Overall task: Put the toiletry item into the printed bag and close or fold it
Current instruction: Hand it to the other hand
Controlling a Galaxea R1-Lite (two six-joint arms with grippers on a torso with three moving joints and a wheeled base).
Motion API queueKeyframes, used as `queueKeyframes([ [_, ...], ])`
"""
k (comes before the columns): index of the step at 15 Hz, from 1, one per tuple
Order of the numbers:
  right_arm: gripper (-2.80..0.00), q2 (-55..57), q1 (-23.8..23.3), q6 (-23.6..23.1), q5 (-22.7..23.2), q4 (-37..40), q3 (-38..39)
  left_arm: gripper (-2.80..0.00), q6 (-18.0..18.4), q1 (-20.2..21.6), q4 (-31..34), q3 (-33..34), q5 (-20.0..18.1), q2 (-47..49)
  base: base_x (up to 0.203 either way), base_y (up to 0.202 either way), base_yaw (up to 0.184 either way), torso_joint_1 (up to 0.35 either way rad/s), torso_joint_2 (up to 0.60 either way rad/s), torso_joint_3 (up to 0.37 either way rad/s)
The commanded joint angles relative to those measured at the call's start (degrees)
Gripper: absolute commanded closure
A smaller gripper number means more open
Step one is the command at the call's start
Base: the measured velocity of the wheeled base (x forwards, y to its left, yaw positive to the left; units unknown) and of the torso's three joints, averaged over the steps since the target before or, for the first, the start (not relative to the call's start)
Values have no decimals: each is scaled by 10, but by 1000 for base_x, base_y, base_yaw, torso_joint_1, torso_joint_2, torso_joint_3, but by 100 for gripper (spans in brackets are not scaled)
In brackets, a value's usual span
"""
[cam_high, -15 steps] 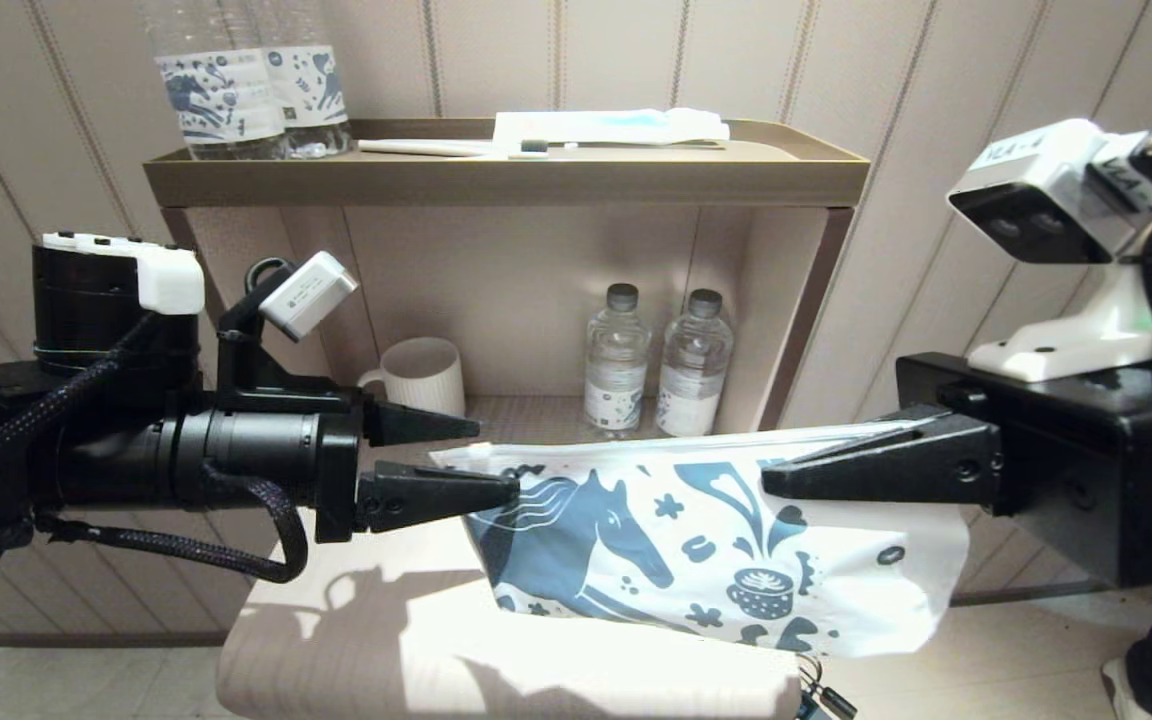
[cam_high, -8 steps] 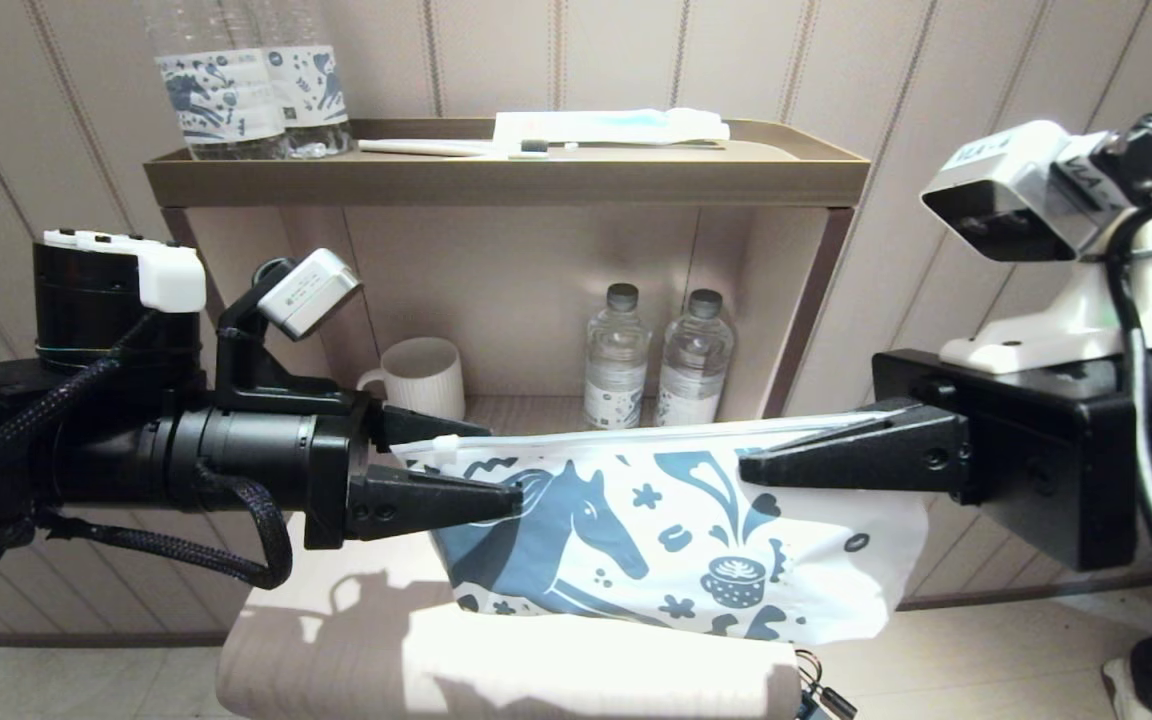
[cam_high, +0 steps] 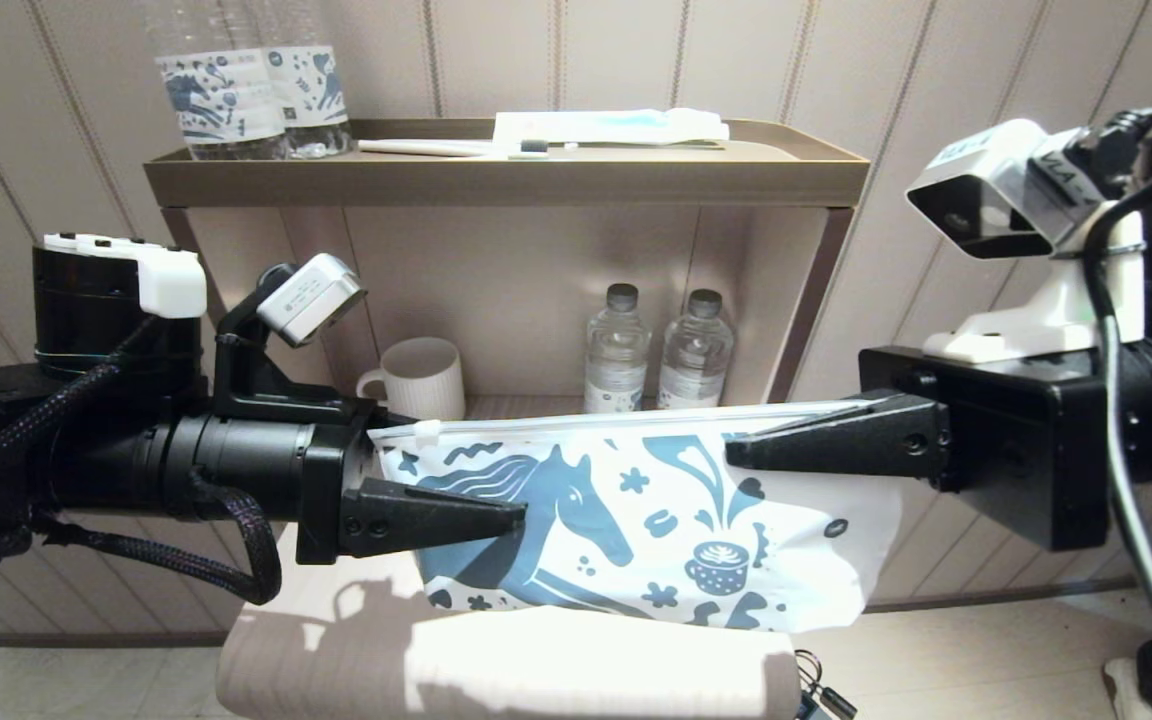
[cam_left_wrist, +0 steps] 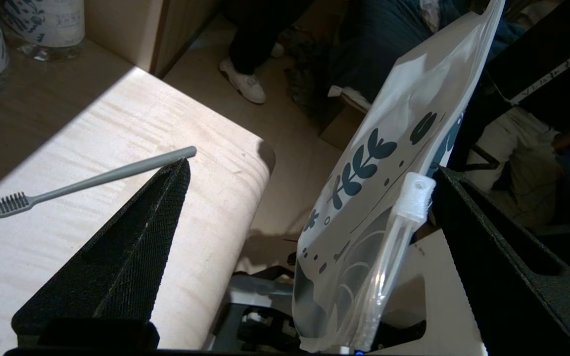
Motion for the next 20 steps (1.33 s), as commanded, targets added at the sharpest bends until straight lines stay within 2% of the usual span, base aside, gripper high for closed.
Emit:
queueKeyframes([
  [1,0,3,1,0,3,-5,0,-280,0,-1,-1,1,-3,0,0,0,0,0,0,0],
  [10,0,0,-6,0,4,-6,-3,-280,0,0,-1,0,-2,1,0,0,0,0,0,0],
  [11,0,1,-6,0,4,-6,-2,0,0,0,-1,1,-2,1,0,0,0,0,0,0],
  [20,0,25,2,0,5,-15,5,0,2,0,-1,2,-4,0,0,0,0,0,0,0],
])
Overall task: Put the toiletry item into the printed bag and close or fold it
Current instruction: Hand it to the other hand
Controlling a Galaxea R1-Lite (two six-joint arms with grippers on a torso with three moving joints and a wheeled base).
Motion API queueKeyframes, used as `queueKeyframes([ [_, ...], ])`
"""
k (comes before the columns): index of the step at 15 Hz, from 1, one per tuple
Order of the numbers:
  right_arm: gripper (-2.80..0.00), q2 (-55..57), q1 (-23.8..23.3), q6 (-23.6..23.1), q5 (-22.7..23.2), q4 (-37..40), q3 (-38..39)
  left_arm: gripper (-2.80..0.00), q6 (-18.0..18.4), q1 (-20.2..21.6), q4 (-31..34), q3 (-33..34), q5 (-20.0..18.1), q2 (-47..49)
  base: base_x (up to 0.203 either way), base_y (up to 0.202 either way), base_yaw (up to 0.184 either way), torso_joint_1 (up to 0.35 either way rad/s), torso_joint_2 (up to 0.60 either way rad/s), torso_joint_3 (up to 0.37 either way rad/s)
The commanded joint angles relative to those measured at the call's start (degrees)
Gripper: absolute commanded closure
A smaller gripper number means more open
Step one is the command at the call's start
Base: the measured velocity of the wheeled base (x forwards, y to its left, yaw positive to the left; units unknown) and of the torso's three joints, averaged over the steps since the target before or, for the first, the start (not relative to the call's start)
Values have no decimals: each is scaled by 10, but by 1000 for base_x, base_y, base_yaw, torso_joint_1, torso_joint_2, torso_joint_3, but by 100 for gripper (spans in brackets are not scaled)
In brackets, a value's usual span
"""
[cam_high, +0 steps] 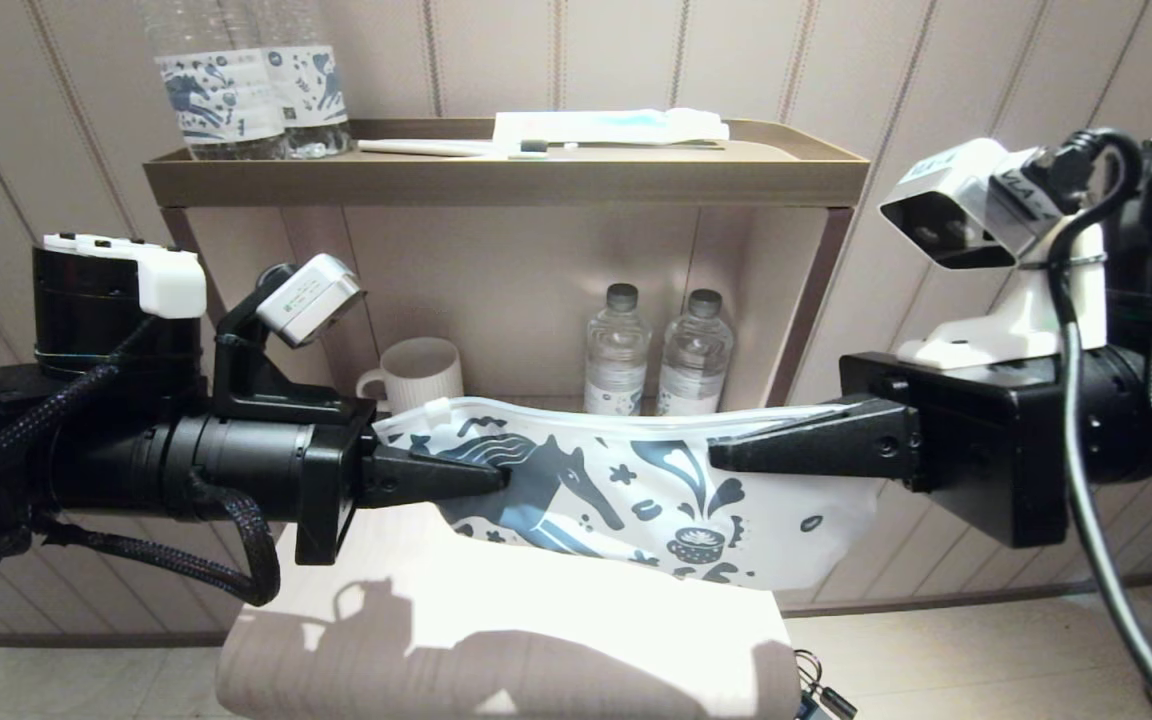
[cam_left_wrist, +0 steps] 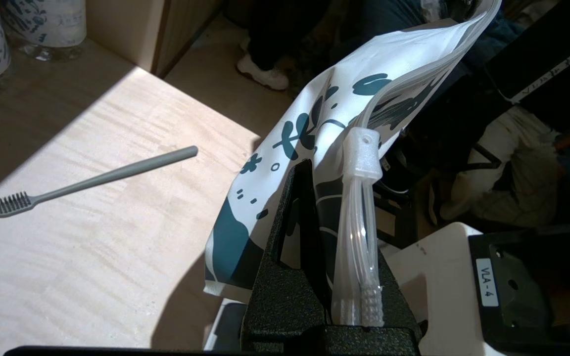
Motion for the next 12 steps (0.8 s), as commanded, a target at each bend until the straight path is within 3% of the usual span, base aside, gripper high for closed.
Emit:
queueKeyframes([
  [1,0,15,3,0,3,0,1,0,0,0,-1,1,-3,0,0,0,0,0,0,0],
  [12,0,39,-4,-7,-1,-1,6,0,3,0,3,-7,5,-4,0,0,0,0,0,0],
])
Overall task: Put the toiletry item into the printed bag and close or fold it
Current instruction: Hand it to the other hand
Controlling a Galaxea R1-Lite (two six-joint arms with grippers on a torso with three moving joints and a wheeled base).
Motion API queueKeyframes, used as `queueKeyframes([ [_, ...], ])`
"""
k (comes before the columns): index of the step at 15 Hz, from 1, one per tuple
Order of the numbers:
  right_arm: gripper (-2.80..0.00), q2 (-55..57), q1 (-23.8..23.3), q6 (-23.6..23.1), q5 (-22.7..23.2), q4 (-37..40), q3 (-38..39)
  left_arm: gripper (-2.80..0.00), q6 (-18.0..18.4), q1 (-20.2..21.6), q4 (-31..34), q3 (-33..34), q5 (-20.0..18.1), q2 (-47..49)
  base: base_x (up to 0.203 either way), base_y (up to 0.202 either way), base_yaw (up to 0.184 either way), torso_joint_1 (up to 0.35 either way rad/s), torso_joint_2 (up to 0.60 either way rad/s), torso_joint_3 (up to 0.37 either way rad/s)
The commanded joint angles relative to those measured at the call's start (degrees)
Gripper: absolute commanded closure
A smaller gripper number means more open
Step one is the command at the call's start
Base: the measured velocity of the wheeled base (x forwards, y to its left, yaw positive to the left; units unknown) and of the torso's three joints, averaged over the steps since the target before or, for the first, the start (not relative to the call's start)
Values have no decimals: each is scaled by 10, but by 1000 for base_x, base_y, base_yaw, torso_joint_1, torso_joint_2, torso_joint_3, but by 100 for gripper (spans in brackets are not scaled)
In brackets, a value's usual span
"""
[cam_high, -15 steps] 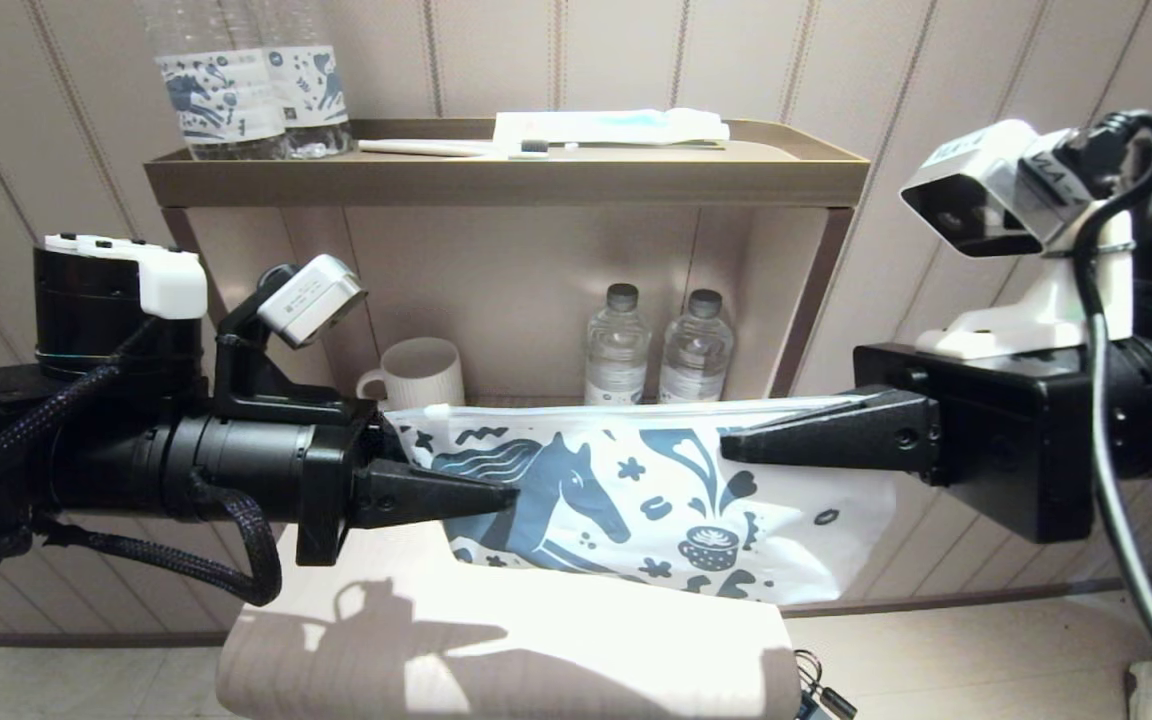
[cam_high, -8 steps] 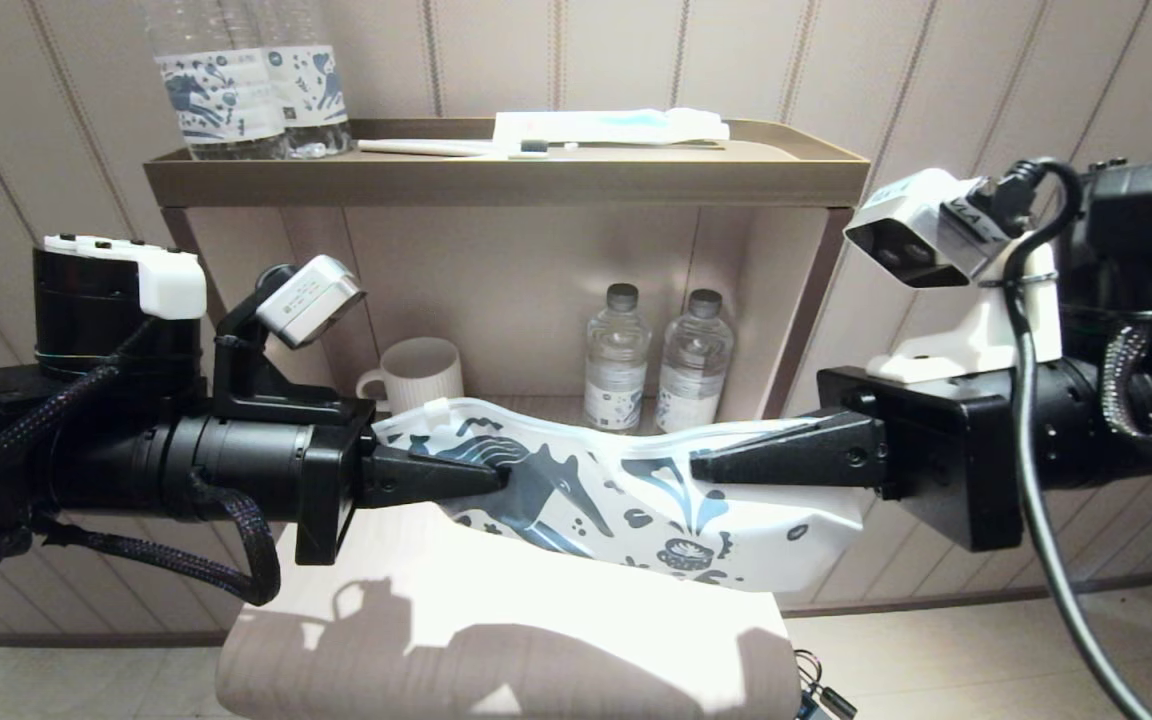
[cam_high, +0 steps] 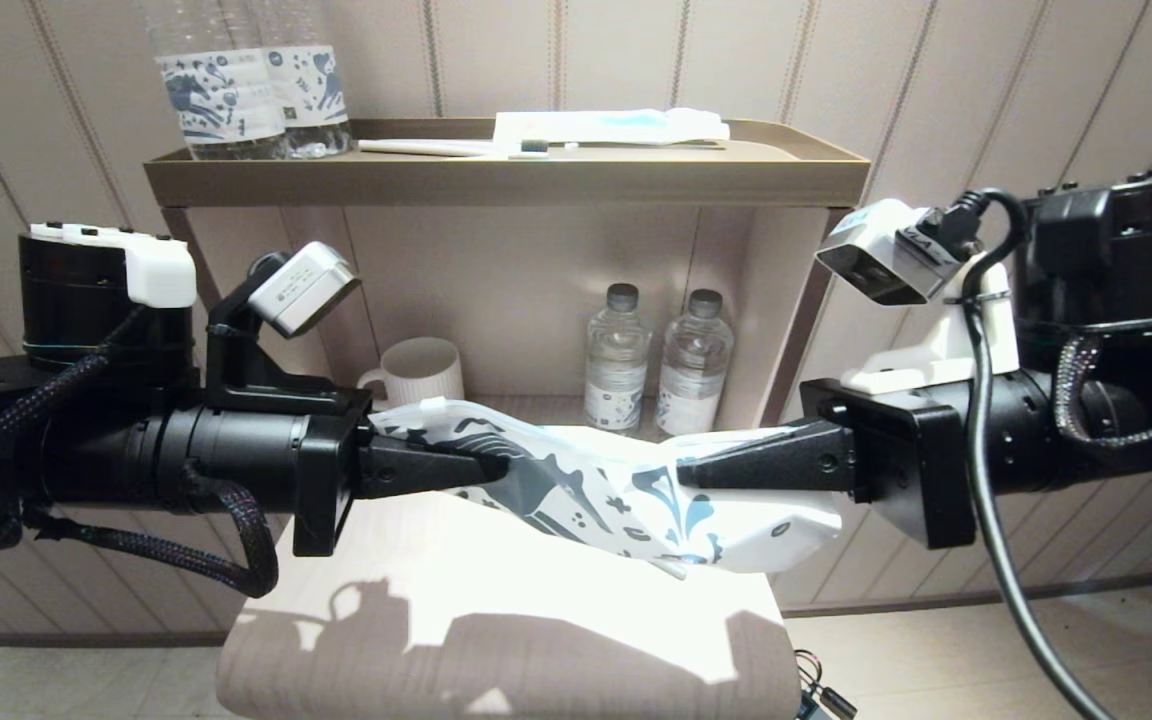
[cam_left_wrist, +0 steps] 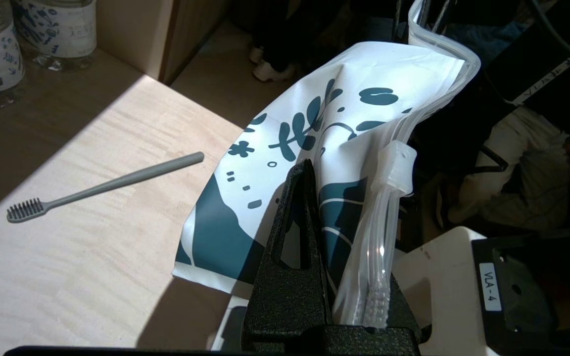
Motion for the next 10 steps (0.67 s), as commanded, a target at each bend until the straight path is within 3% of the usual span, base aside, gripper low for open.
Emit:
queueKeyframes([
  [1,0,1,-1,0,3,-1,-1,0,0,0,-1,2,-2,0,0,0,0,0,0,0],
  [2,0,2,-1,1,2,-1,-4,0,2,0,-1,2,-2,1,0,0,0,0,0,0],
  [3,-280,2,-1,0,3,-1,-4,0,3,0,-1,3,-2,2,0,0,0,0,0,0],
  [10,-280,8,-5,-1,1,-4,-15,0,3,0,14,1,-2,13,0,0,0,0,0,0],
])
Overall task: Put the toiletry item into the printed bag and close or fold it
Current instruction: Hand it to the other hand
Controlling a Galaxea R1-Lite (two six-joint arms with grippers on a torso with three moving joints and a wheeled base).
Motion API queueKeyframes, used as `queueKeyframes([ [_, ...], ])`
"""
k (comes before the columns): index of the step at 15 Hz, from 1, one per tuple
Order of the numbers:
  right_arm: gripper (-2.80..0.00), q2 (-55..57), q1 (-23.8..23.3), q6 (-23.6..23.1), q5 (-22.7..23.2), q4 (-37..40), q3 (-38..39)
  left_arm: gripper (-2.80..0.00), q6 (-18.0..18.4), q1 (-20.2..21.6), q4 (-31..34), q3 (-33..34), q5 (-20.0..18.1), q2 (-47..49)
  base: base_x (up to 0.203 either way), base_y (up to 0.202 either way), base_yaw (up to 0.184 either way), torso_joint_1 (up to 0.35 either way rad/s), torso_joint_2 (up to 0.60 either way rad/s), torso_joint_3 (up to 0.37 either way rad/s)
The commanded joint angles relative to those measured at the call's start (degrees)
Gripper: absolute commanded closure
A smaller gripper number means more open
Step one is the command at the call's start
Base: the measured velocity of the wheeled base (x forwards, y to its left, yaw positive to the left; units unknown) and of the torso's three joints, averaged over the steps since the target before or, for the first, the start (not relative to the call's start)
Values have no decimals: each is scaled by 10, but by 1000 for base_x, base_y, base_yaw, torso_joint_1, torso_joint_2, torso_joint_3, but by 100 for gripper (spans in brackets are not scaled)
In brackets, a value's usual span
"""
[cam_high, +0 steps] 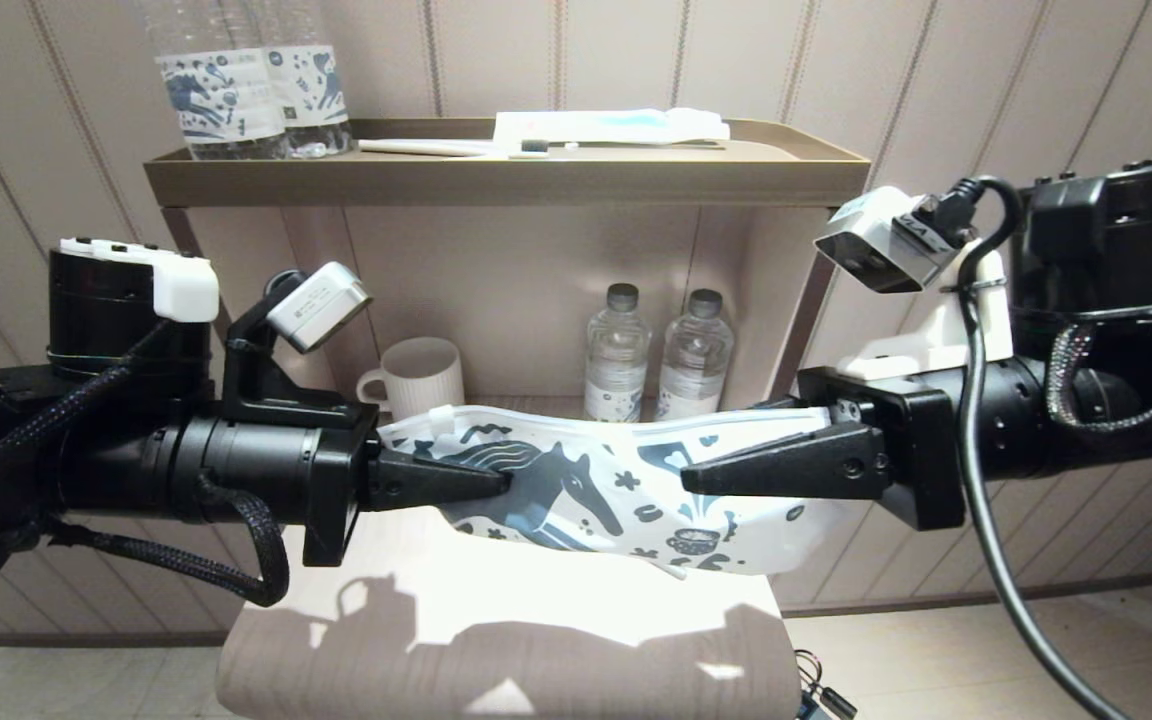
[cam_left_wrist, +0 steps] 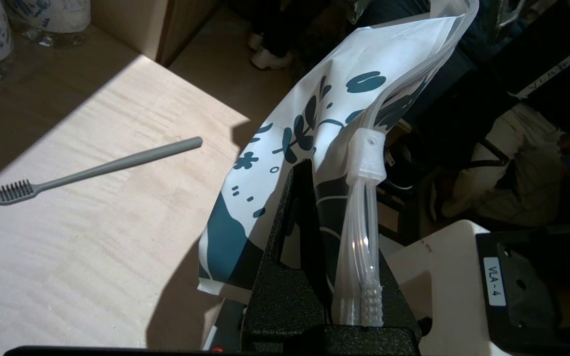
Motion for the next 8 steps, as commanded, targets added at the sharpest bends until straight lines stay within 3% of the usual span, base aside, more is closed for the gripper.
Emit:
queueKeyframes([
  [1,-280,0,-1,0,1,-9,-3,0,0,0,12,-5,-2,7,0,0,0,0,0,0],
  [3,-280,-5,0,1,-26,-19,-2,0,21,0,64,-22,12,13,0,0,0,0,0,0],
  [6,-280,-6,2,0,-63,-20,-5,0,113,-2,197,-66,49,17,0,0,0,0,0,0],
  [8,-280,-13,1,0,-63,-21,-5,0,154,-3,214,-71,56,13,0,0,0,0,0,0],
])
